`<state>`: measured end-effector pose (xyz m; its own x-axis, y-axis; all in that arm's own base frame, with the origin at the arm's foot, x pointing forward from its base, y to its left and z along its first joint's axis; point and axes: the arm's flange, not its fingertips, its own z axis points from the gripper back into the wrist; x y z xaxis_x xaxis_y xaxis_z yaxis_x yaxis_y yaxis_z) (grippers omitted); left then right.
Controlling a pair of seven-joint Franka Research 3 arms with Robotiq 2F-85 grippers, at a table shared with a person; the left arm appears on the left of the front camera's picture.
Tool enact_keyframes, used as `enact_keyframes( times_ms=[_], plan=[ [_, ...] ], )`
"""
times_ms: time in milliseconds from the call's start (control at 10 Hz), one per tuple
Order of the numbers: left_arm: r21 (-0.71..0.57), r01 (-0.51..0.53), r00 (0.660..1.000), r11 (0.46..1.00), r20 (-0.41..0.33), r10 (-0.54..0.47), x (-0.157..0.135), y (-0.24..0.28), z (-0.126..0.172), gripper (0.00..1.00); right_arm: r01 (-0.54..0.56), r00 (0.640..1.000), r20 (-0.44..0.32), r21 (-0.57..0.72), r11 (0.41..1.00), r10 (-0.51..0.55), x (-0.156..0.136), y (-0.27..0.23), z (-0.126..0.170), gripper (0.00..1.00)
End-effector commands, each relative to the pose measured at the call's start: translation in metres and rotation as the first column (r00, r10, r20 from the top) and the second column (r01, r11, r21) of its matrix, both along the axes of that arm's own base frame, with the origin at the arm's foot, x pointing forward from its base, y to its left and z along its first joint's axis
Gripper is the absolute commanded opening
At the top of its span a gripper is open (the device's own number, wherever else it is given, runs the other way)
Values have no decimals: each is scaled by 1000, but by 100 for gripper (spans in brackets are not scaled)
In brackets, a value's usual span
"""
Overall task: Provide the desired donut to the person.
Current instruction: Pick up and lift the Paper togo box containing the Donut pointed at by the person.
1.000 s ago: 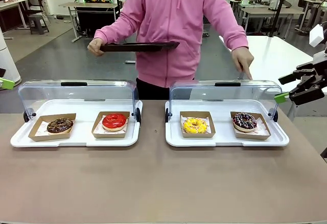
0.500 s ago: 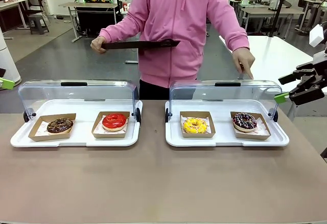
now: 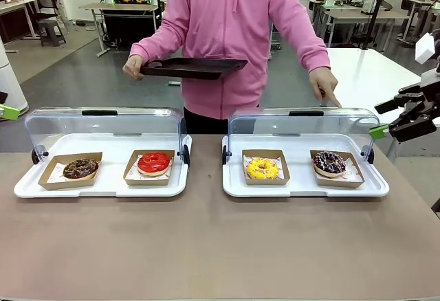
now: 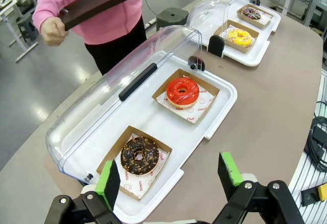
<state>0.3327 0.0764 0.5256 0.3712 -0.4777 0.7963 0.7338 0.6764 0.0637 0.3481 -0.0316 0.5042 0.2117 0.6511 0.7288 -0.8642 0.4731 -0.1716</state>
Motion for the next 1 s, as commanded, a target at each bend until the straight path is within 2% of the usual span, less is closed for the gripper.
enact_keyframes(
  times_ms=[0,200,400,500,700,800,900],
  plan=[
    [-8,6,1000,1000,5,-6,0,1,0,100,-6,1000,-23,-170,985,2,13,17,-11,100],
    [-8,6,1000,1000,5,-6,0,1,0,100,8,1000,25,-307,952,0,24,35,-45,100],
    [-8,6,1000,1000,5,-6,0,1,0,100,-70,997,-38,-447,892,60,43,39,-86,100],
    [-8,6,1000,1000,5,-6,0,1,0,100,-89,995,-79,-500,862,57,51,37,-103,100],
    [-8,6,1000,1000,5,-6,0,1,0,100,-111,992,-104,-537,836,65,63,35,-130,100],
    [-8,6,1000,1000,5,-6,0,1,0,100,-109,993,-96,-593,798,64,70,34,-146,100],
    [-8,6,1000,1000,5,-6,0,1,0,100,-143,989,-122,-624,768,85,75,30,-153,100]
  ],
)
